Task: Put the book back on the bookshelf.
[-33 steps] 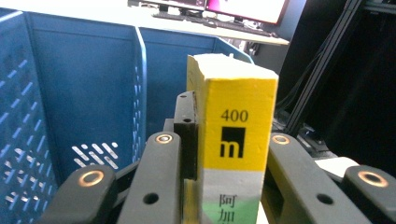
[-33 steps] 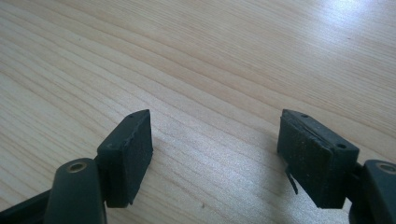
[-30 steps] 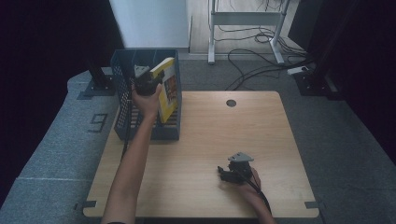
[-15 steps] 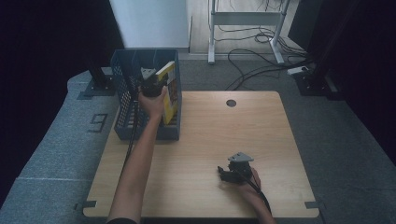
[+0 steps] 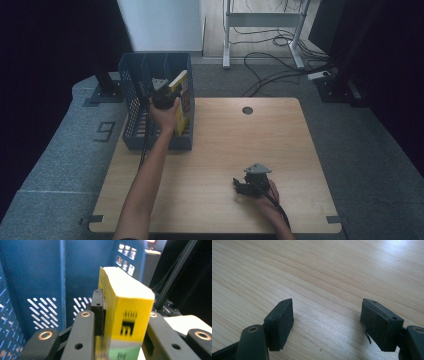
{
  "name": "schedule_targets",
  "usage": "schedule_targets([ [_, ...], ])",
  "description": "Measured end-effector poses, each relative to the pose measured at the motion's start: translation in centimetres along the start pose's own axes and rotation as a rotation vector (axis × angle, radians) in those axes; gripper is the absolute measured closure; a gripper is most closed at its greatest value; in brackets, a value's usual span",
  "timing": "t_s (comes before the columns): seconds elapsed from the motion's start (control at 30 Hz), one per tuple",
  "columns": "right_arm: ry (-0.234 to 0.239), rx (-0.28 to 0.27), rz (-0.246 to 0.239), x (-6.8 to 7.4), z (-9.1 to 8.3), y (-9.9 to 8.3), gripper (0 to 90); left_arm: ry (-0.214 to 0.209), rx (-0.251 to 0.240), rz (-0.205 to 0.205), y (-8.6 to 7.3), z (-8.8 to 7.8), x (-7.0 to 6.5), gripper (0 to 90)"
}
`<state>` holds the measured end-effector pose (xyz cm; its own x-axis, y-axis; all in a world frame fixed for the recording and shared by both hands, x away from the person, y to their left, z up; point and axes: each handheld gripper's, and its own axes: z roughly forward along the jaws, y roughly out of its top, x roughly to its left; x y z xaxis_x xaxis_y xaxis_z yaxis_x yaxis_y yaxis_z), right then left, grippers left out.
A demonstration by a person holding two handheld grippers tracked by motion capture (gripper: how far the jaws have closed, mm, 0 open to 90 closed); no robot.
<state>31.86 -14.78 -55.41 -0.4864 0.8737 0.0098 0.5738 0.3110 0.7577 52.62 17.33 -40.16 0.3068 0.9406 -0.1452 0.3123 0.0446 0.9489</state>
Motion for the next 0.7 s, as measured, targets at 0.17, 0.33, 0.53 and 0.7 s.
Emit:
schedule_targets([
  [0.17, 0.000, 0.001, 0.002, 0.0, 0.0, 0.0, 26.2, -0.013, 0.025, 0.007, -0.5, -1.5, 0.0, 72.4],
  [0.33, -0.003, 0.001, 0.002, 0.0, 0.0, 0.0, 26.2, -0.035, 0.052, 0.007, -1.0, -2.8, 0.3, 71.6],
  [0.53, -0.005, 0.002, 0.003, 0.0, 0.0, 0.0, 26.1, -0.057, 0.061, 0.024, -1.6, -3.5, -0.1, 69.4],
  [0.7, -0.005, 0.003, 0.003, 0.0, 0.0, 0.0, 26.1, -0.070, 0.081, 0.027, -2.0, -3.5, -0.2, 65.2],
])
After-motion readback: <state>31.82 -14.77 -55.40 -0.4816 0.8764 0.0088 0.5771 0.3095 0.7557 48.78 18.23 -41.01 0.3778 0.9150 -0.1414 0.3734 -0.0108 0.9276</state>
